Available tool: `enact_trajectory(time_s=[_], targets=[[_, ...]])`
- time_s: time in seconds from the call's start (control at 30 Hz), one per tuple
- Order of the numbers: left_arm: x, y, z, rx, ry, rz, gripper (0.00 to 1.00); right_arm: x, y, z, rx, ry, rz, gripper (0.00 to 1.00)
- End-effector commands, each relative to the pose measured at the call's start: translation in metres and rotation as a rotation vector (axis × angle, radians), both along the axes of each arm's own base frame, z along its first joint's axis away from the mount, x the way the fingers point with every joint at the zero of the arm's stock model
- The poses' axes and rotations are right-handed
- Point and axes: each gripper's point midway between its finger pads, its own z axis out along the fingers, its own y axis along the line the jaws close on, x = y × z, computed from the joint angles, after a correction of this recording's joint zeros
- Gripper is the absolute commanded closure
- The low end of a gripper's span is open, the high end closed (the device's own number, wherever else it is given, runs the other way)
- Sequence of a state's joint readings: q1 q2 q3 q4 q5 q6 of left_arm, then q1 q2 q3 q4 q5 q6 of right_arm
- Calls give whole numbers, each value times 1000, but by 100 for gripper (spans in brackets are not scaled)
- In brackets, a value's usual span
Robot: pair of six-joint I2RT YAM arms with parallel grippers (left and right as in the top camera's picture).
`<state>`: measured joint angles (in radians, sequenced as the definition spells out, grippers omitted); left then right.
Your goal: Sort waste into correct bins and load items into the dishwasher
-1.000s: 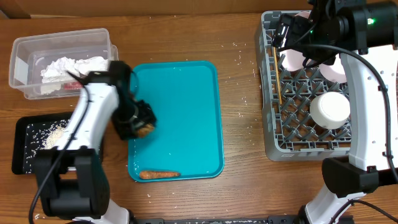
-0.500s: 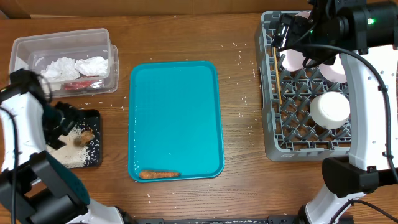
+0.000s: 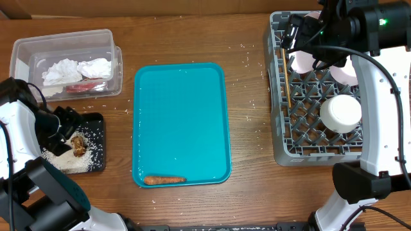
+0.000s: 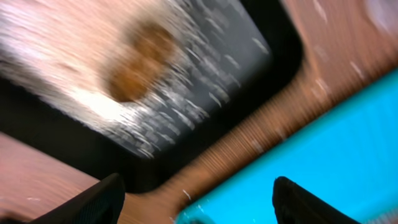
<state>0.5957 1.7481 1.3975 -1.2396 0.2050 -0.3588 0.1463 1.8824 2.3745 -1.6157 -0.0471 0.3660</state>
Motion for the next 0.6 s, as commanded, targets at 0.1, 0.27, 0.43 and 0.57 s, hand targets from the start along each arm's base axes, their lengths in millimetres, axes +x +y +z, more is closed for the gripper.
enact_trajectory(time_s=[0.1, 0.27, 0.43, 0.57], targets=[[19, -73, 29, -322, -189, -226, 21, 0, 0, 4, -2, -15, -1, 0], [8, -110, 32, -374, -122, -341, 20, 0, 0, 4, -2, -15, -1, 0], [-4, -151, 35, -419, -25, -428, 17, 0, 0, 4, -2, -15, 0, 0], [-25, -172, 40, -393, 90, -483, 16, 0, 0, 4, -2, -15, -1, 0]])
